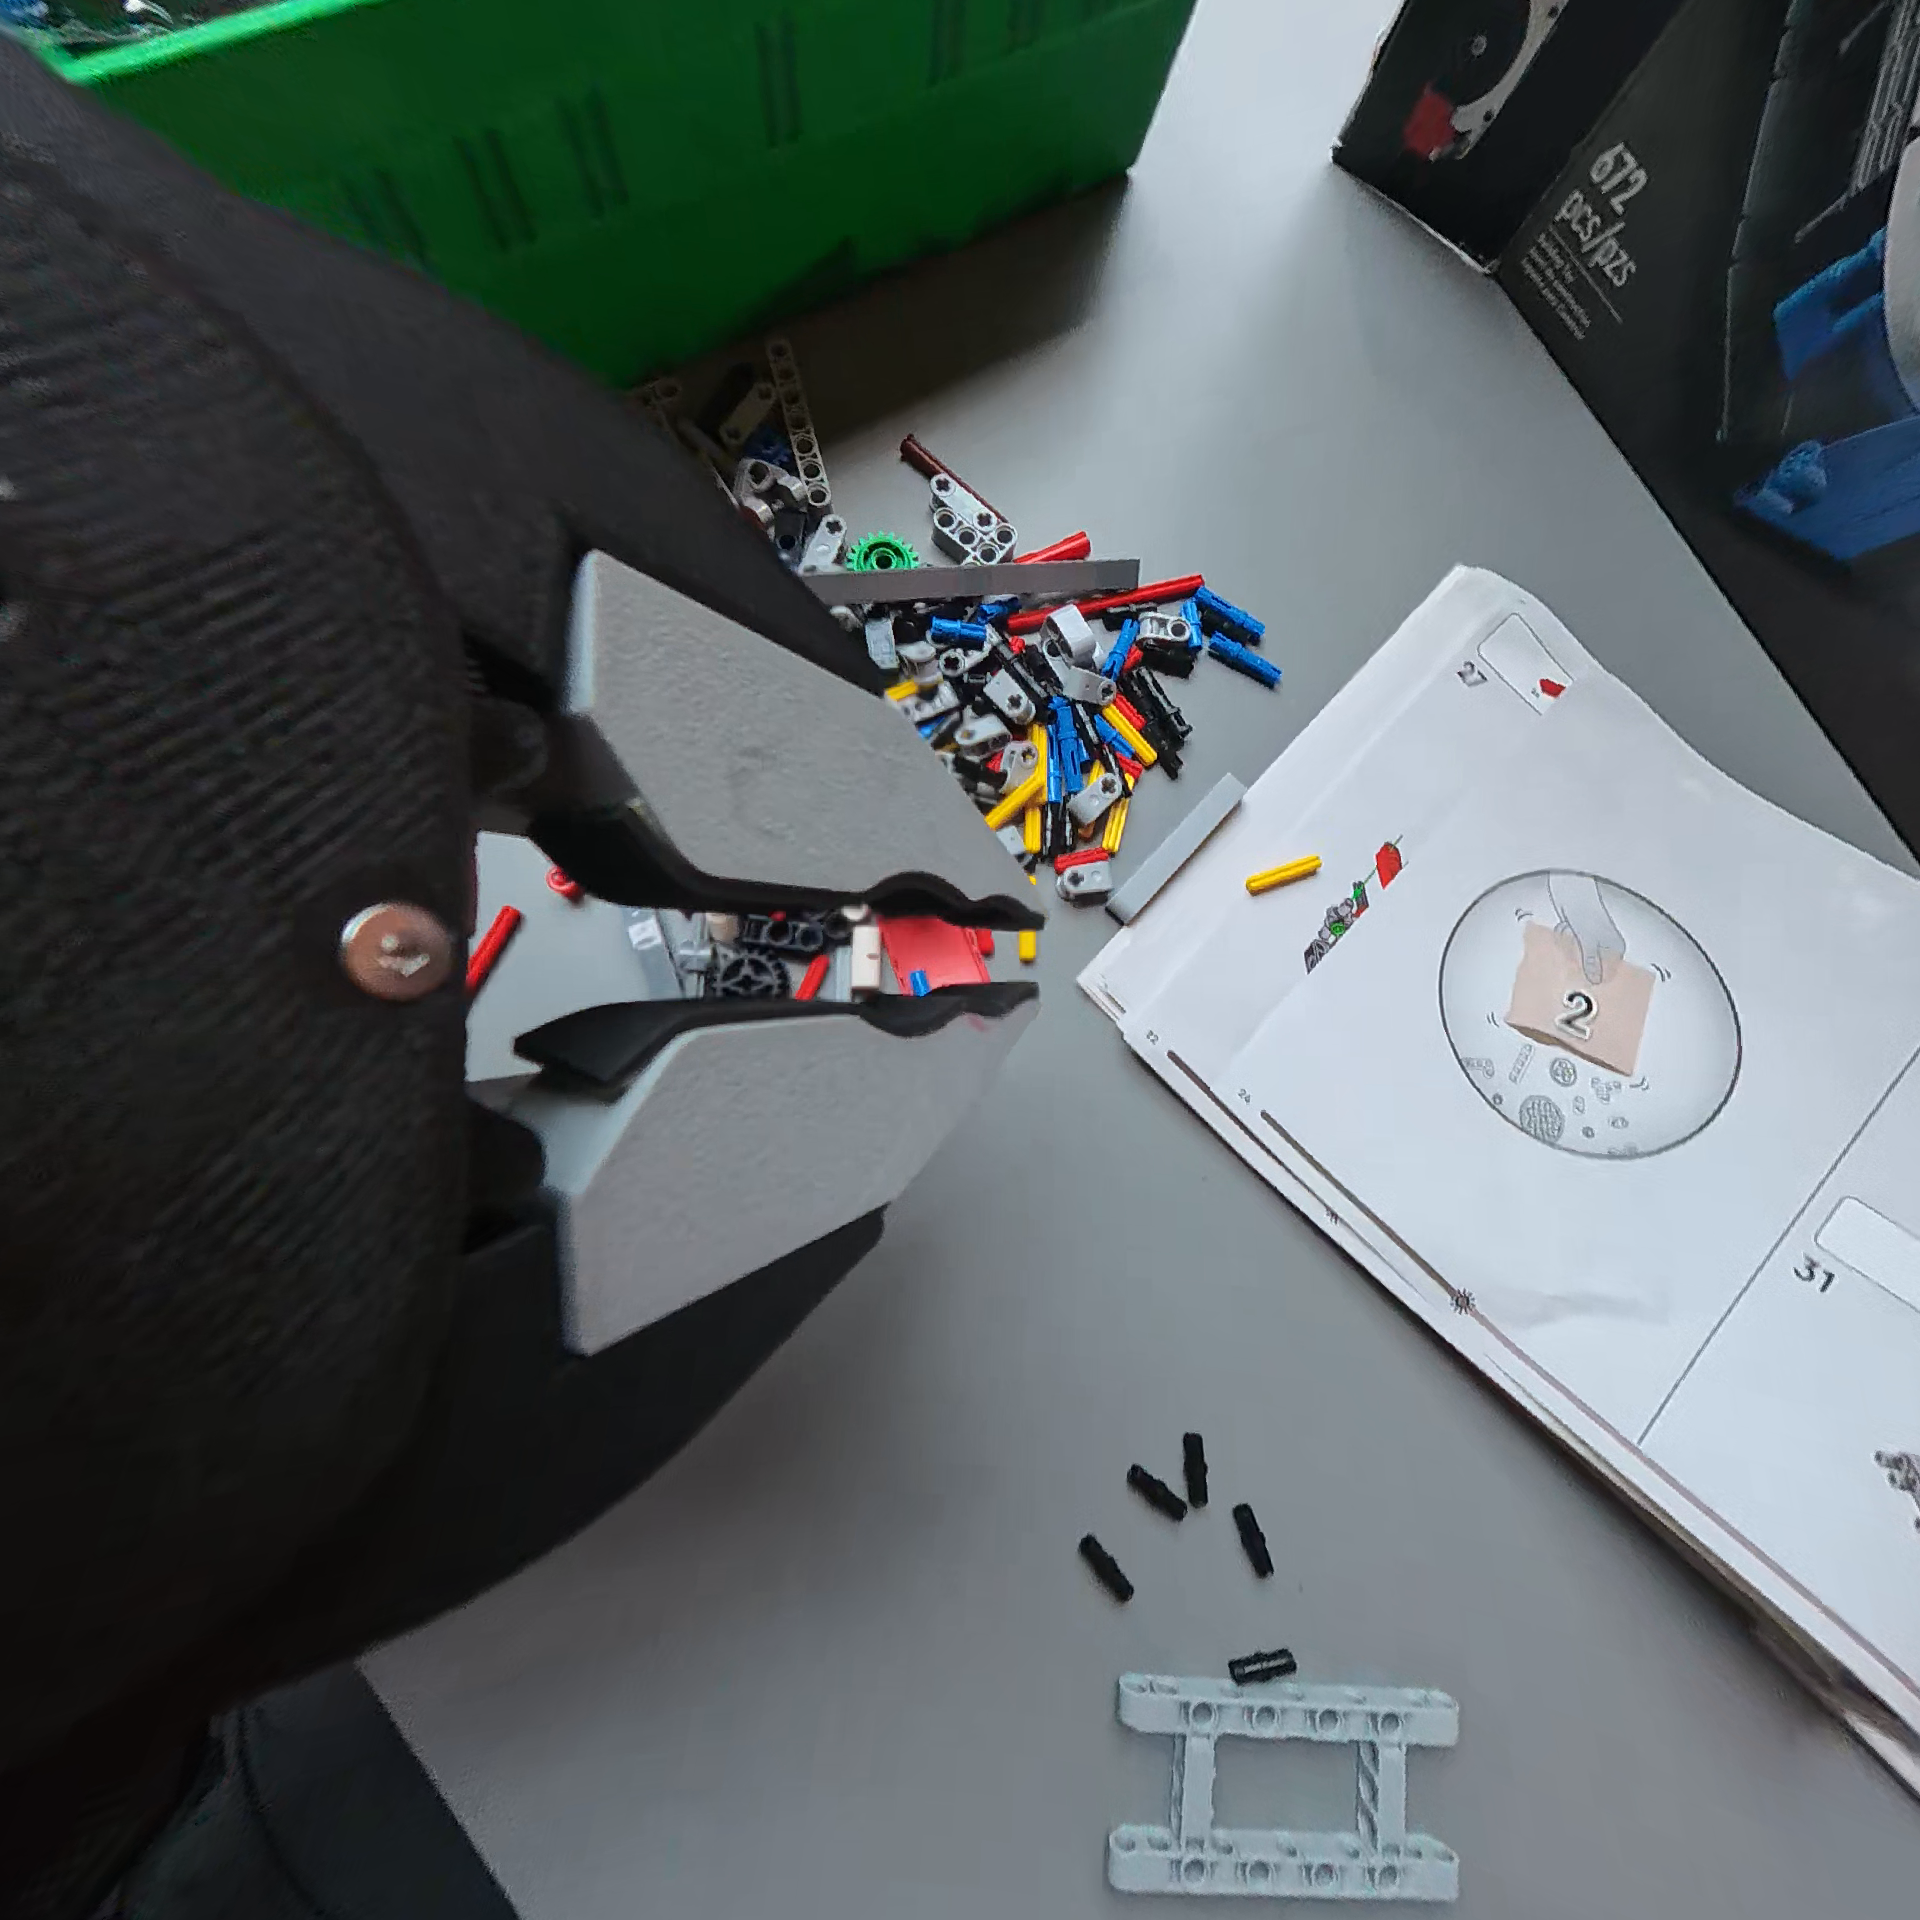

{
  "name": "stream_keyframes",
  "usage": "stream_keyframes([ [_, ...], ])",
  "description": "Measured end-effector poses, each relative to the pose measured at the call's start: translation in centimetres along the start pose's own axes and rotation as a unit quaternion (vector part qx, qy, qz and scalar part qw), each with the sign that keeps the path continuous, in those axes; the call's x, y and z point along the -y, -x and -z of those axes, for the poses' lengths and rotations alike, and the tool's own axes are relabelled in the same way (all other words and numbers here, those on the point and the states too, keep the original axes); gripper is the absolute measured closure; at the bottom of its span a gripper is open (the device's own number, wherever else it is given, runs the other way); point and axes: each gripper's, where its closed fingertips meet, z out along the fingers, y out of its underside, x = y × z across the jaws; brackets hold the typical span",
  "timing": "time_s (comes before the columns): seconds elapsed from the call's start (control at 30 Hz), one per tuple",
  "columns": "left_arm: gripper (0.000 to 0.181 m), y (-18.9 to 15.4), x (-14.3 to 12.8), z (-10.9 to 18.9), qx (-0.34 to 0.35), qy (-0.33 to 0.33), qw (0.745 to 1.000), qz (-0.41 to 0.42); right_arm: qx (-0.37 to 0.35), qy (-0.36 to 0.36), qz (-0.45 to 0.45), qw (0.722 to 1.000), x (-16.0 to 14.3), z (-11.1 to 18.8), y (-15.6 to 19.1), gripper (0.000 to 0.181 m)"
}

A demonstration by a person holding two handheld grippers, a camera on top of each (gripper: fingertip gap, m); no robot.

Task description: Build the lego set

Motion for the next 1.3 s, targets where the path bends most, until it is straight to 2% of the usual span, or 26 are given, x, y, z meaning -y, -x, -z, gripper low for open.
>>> stream_keyframes([
  [0.07,0.18,1.7,-0.5,0.1,0.026,0.0,0.999,0.038,0.0,0.001,0.002,1.0,0.0,0.0,0.0,0.159],
  [0.17,0.175,5.1,-1.1,0.8,0.071,-0.023,0.99,0.117,0.001,0.001,0.0,1.0,0.0,0.0,0.1,0.16],
  [0.27,0.175,5.4,-1.4,0.8,0.049,-0.041,0.988,0.142,0.003,0.002,-0.003,1.0,-0.1,-0.1,0.0,0.16],
  [0.4,0.173,4.9,-2.8,-0.9,0.024,-0.009,0.987,0.162,0.003,0.004,-0.004,1.0,-0.1,-0.1,0.0,0.16],
  [0.53,0.171,4.5,-3.3,-2.4,-0.007,-0.007,0.981,0.192,0.004,0.003,-0.005,1.0,-0.1,-0.1,0.0,0.16],
  [0.6,0.171,3.4,-3.2,-3.3,-0.028,0.001,0.982,0.185,0.004,0.004,-0.005,1.0,-0.1,-0.1,0.0,0.16],
  [0.83,0.174,2.4,-3.5,-5.7,-0.008,0.054,0.989,0.139,0.005,0.001,-0.005,1.0,0.0,-0.1,0.1,0.16],
  [1.3,0.178,2.1,-3.4,-5.5,0.016,0.079,0.993,0.089,0.01,0.002,-0.007,1.0,-0.1,-0.1,0.2,0.16],
])
